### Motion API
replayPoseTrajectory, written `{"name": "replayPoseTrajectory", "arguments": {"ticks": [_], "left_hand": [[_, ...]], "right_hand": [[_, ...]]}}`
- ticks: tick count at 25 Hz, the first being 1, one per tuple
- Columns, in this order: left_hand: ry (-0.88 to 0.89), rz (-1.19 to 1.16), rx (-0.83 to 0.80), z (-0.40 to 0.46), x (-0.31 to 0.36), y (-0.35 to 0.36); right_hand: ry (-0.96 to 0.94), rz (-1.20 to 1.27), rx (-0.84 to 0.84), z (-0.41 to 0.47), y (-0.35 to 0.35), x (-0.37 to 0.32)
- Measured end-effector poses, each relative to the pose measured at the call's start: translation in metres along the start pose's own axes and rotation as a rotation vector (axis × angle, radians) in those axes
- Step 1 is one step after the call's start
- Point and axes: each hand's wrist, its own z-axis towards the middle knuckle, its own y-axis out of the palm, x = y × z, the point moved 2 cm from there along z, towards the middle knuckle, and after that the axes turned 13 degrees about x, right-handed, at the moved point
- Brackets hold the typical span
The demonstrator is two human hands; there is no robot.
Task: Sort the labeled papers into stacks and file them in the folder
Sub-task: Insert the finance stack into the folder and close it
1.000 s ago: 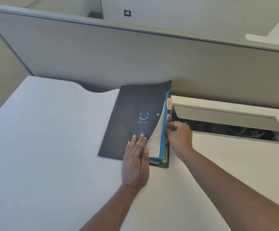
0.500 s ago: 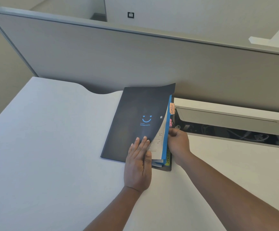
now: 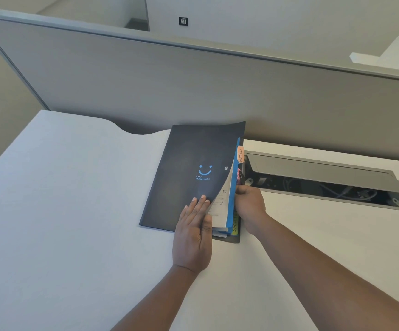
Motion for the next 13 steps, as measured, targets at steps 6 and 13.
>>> {"name": "replayPoseTrajectory", "arguments": {"ticks": [6,13], "left_hand": [[-0.001,0.105,-0.075,0.000,-0.007,0.005],[0.178,0.441,-0.211,0.001,-0.001,0.007]], "right_hand": [[-0.074,0.168,0.060,-0.003,-0.011,0.012],[-0.162,0.277,0.156,-0.011,-0.021,0.020]]}}
